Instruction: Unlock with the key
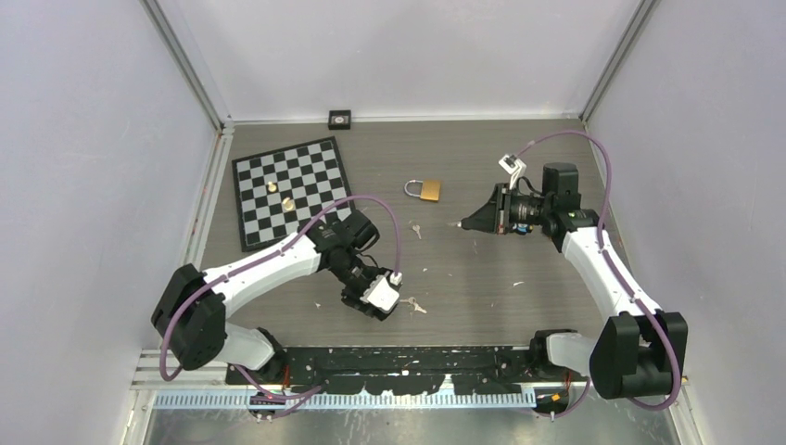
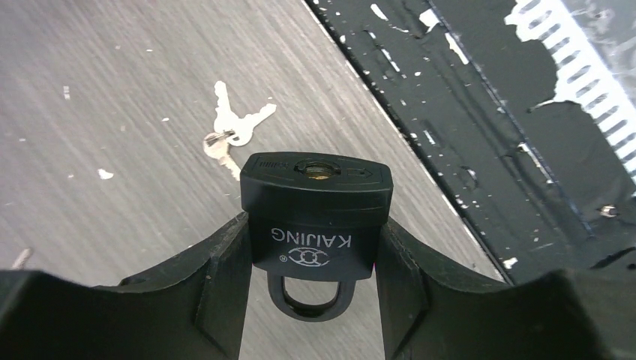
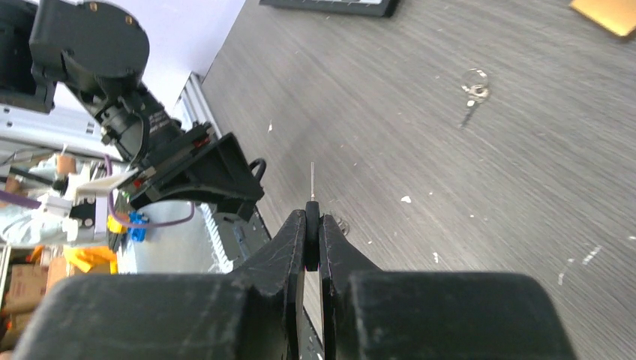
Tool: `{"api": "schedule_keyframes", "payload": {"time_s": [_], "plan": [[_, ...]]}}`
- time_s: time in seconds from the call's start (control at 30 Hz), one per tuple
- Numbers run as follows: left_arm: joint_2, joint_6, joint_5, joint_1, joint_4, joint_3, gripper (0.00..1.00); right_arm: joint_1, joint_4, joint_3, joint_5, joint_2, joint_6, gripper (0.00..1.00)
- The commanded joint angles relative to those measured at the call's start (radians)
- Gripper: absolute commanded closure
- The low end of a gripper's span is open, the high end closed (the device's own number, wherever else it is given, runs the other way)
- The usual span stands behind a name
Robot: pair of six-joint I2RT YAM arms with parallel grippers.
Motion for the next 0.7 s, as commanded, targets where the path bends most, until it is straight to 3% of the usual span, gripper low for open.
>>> {"api": "schedule_keyframes", "payload": {"time_s": [0.0,0.2,0.47,0.67], "plan": [[-0.069,0.03,0.021,0.001,0.105,-0.006,1.0,0.042,-0.007,0.015,-0.055,-0.007,-0.055,1.0],[-0.086,0.035,0.038,0.0,0.116,-0.035,1.0,0.06,-0.097,0.03,-0.07,-0.016,-0.155,1.0],[-0.095,-0.032,0.114,0.001,0.132,-0.056,1.0,0.115,-0.555,0.161,-0.069,-0.071,-0.766,1.0],[-0.044,-0.15,0.215,0.029,0.111,0.015,1.0,0.263,-0.545,0.157,0.054,-0.163,-0.867,1.0]]}}
